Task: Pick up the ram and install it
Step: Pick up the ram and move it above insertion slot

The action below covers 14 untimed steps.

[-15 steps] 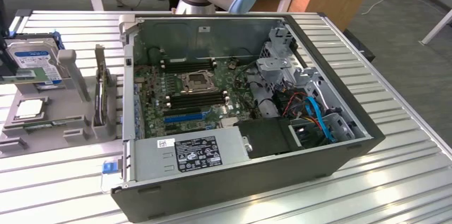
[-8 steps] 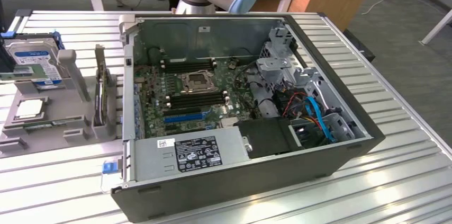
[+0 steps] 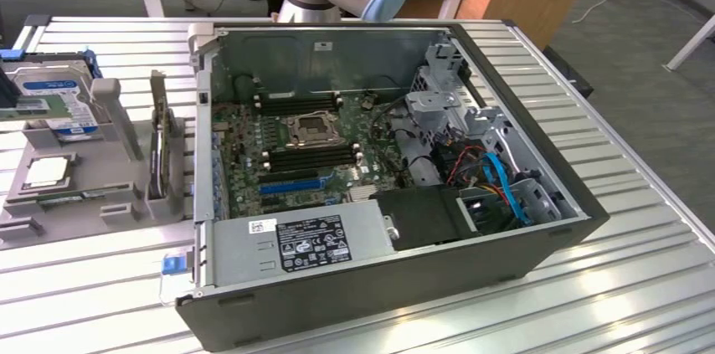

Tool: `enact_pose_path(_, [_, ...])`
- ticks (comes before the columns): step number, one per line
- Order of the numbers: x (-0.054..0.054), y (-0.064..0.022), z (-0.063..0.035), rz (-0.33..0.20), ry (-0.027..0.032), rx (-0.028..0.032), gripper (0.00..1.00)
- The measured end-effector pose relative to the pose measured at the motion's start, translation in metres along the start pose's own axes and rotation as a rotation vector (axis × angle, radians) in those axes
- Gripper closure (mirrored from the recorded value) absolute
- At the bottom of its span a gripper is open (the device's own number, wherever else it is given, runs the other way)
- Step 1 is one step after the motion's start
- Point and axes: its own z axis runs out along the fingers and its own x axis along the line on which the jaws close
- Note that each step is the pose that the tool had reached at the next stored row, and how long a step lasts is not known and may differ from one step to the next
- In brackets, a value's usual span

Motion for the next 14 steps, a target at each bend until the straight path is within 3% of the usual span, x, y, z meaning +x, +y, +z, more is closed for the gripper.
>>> enact_pose_path(9, [0.0, 0.0, -0.0018, 0.001, 0.0, -0.0001, 0.88])
enact_pose_path(14, [-0.0002, -0.0046, -0.002, 0.001, 0.0001, -0.0001, 0.88])
